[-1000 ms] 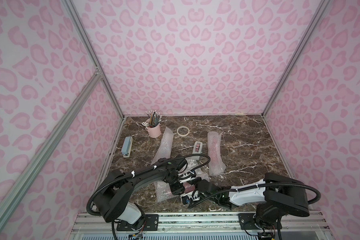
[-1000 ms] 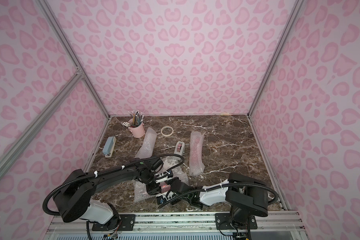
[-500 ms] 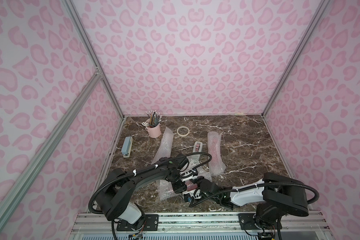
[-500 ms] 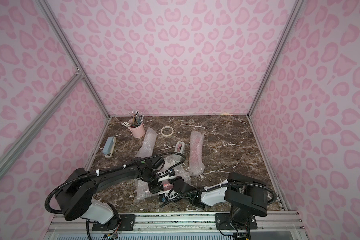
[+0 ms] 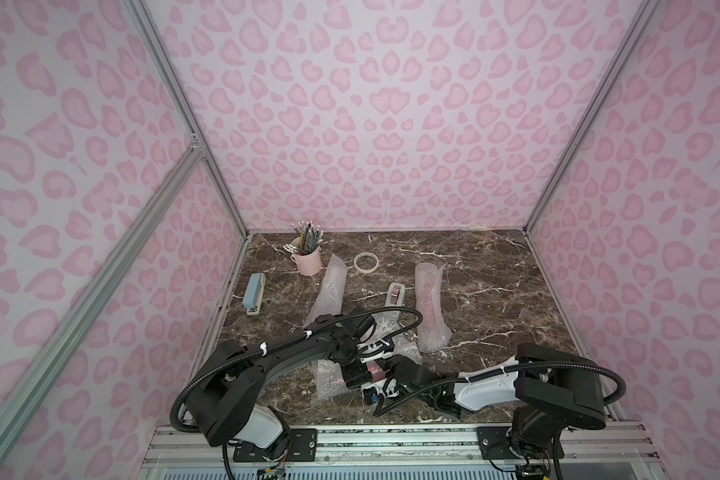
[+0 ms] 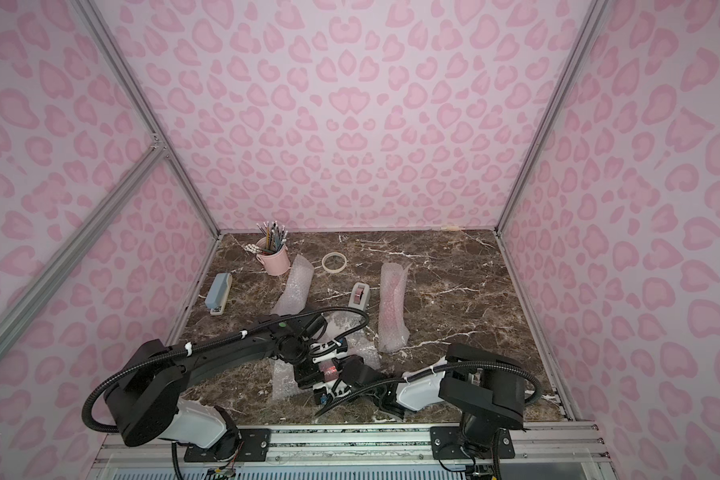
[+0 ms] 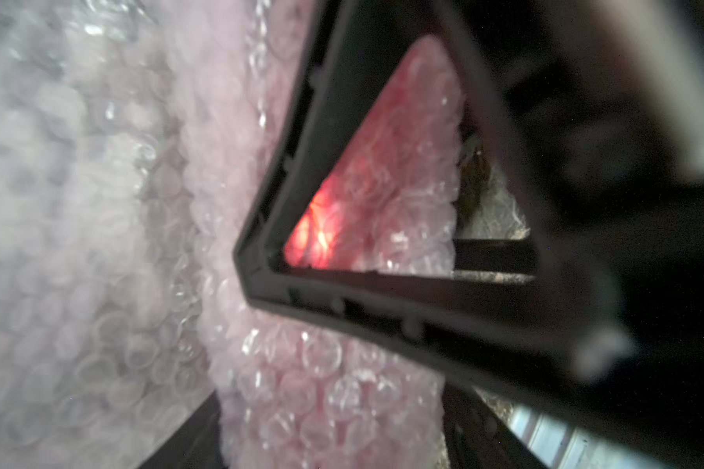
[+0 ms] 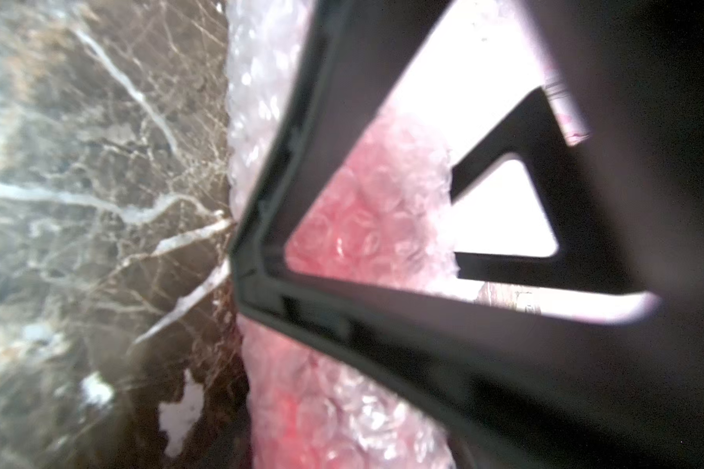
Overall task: Wrap wine bottles in bubble wrap
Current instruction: Wrap the wine bottle in bubble wrap.
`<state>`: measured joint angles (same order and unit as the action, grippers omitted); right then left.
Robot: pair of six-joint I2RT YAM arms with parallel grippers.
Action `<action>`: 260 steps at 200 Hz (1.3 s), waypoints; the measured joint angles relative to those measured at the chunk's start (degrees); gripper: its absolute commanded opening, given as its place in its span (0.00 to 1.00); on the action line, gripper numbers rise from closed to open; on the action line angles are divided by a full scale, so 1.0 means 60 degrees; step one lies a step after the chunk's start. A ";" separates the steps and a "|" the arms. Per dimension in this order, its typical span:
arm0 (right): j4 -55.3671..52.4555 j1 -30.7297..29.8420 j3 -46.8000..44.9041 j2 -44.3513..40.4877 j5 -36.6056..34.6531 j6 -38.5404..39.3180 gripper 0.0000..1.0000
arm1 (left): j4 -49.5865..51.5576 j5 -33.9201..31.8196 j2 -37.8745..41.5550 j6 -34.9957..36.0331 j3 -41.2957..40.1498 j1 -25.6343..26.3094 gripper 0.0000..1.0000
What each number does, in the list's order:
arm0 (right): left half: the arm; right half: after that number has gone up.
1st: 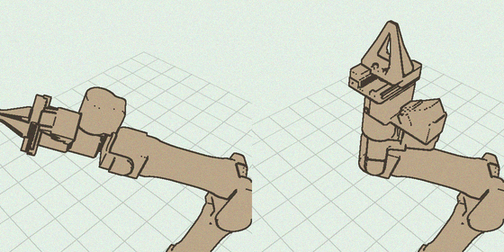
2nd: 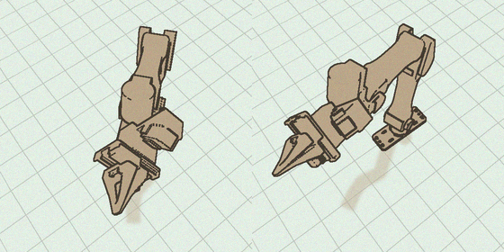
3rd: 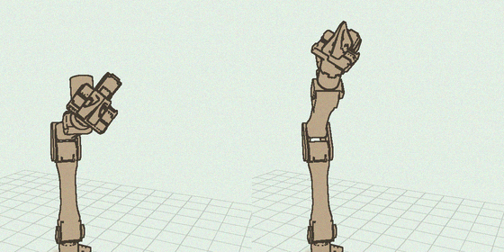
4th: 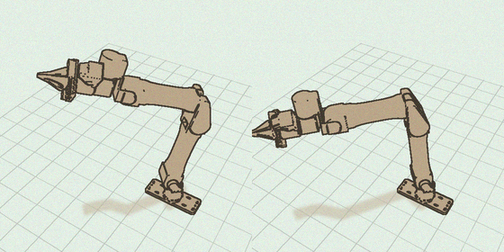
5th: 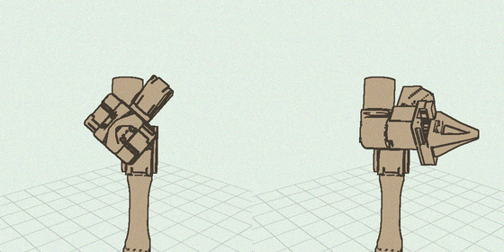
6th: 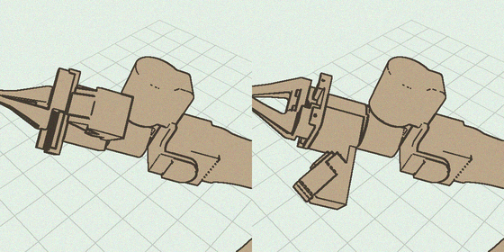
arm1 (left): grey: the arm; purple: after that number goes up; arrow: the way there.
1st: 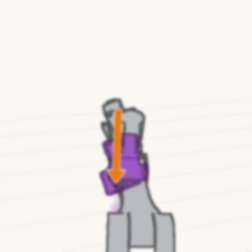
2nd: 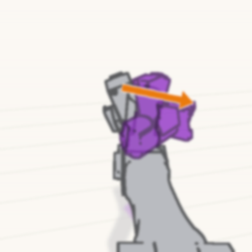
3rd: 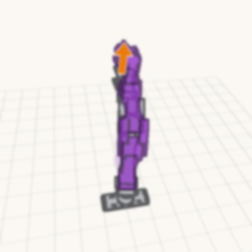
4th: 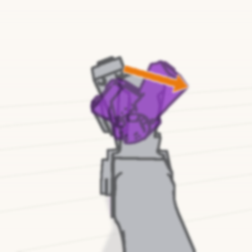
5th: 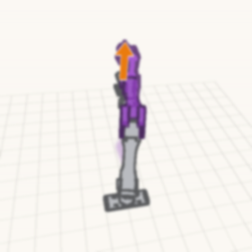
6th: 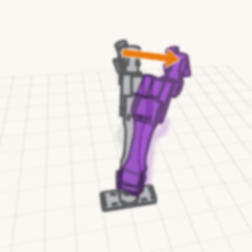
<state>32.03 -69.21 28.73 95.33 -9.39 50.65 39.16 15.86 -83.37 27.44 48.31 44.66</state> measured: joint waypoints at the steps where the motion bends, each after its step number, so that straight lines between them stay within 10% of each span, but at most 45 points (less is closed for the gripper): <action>1: -0.0004 0.0000 0.0004 0.0004 0.0000 -0.0011 0.50 | -0.0007 0.0004 0.0011 -0.0004 0.0000 0.0000 0.82; 13: -0.0087 0.0018 0.0098 0.0036 0.0062 -0.0113 0.50 | -0.0095 0.0219 0.0200 0.0000 0.0004 0.0022 1.00; 152: -0.5151 0.1096 0.2841 -0.0018 0.3676 -0.2973 0.46 | 0.1982 -0.4211 0.4696 -0.0182 0.0200 -0.0623 0.98; 260: -0.8284 0.3228 0.5898 0.2769 1.0255 -0.6867 0.40 | 0.1512 -0.1563 0.7158 0.2033 -0.2233 -0.0404 0.98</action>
<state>-17.67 -49.84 64.12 111.94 52.14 9.45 48.23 6.48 -40.42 39.64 34.92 42.24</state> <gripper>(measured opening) 0.543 0.985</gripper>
